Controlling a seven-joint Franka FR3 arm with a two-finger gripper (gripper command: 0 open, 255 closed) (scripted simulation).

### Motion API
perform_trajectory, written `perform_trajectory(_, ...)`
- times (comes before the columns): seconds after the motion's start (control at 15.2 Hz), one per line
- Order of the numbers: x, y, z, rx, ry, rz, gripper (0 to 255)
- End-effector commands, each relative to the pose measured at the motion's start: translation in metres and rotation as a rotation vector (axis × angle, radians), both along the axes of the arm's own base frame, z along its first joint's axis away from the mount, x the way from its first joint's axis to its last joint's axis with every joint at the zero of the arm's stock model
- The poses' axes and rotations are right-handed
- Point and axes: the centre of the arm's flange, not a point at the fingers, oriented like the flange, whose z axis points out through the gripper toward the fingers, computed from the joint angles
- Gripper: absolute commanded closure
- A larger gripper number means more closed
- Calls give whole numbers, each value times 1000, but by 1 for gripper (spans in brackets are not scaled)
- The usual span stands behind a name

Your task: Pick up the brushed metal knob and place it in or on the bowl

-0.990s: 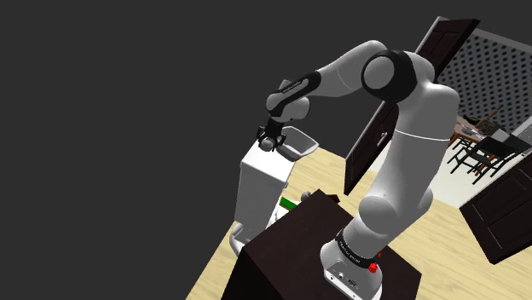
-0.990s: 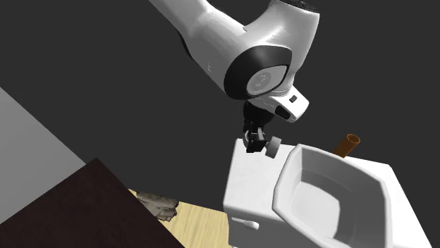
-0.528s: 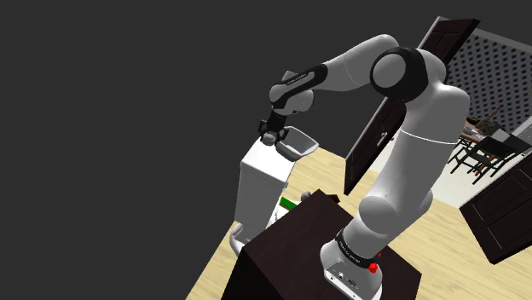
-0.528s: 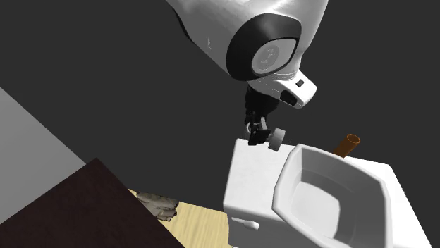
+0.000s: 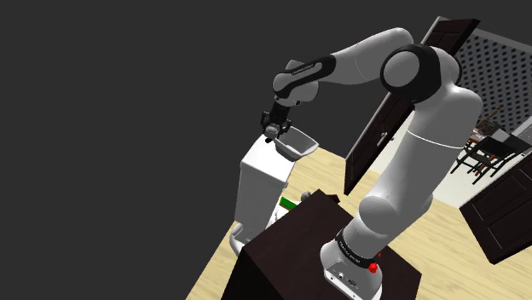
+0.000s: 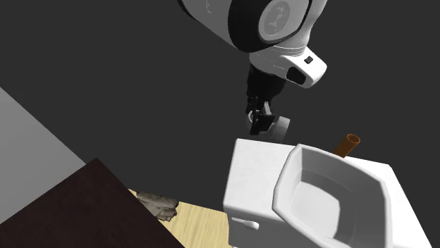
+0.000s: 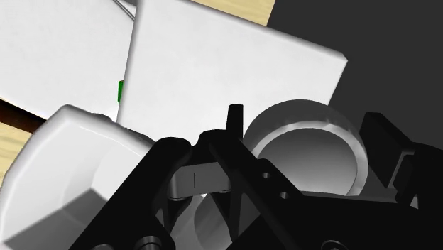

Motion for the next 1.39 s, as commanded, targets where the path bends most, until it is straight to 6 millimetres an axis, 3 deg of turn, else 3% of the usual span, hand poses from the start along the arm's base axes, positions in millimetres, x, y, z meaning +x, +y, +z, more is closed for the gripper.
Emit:
perform_trajectory(0.0, 0, 0, 10, 0, 0, 0, 255)
perform_trajectory(0.07, 0, 0, 13, 0, 0, 0, 255)
perform_trajectory(1.06, -30, -195, 16, 0, 0, 0, 255)
perform_trajectory(1.12, -31, -205, 16, 0, 0, 0, 255)
perform_trajectory(1.32, -31, -205, 0, 0, 0, 0, 255)
